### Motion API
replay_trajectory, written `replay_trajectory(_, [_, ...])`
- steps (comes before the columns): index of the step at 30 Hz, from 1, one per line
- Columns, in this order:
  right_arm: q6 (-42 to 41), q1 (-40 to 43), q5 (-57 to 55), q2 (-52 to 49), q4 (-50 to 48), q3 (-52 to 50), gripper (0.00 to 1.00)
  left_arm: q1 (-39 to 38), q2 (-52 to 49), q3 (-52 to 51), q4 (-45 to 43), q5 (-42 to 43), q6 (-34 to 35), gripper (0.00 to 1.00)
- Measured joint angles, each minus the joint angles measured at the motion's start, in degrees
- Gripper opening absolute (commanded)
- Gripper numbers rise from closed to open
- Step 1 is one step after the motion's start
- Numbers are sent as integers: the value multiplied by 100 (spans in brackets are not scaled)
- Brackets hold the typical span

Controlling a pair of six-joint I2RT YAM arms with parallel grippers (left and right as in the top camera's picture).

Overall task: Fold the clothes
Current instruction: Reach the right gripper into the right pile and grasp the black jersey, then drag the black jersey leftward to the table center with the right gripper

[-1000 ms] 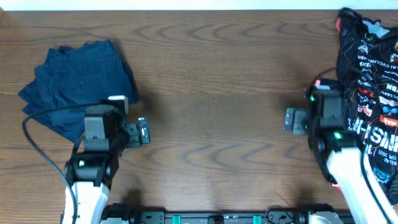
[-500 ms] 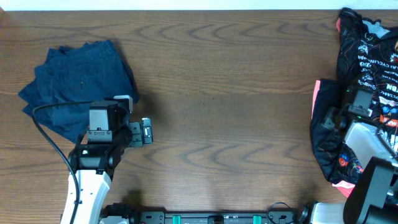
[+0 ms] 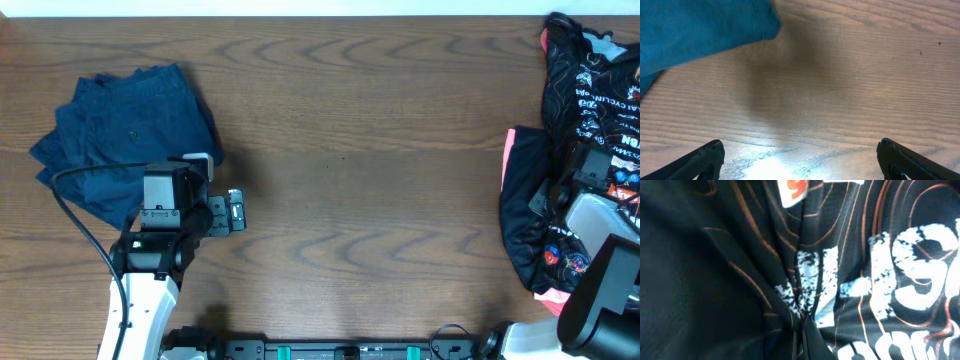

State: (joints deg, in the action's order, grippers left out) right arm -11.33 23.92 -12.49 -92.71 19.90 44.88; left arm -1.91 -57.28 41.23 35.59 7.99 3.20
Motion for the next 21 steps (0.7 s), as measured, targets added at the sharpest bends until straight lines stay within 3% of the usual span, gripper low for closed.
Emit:
replay_trajectory(11, [2, -7, 1010, 1786, 1816, 1176, 1, 0, 0, 0, 0, 42, -2, 98])
replay_trajectory(16, [273, -282, 2640, 1687, 2192, 1143, 1, 0, 0, 0, -2, 46, -2, 98])
replay_trajectory(21, [452, -1421, 4422, 1679, 1698, 1128, 3, 0, 0, 0, -39, 46, 0, 98])
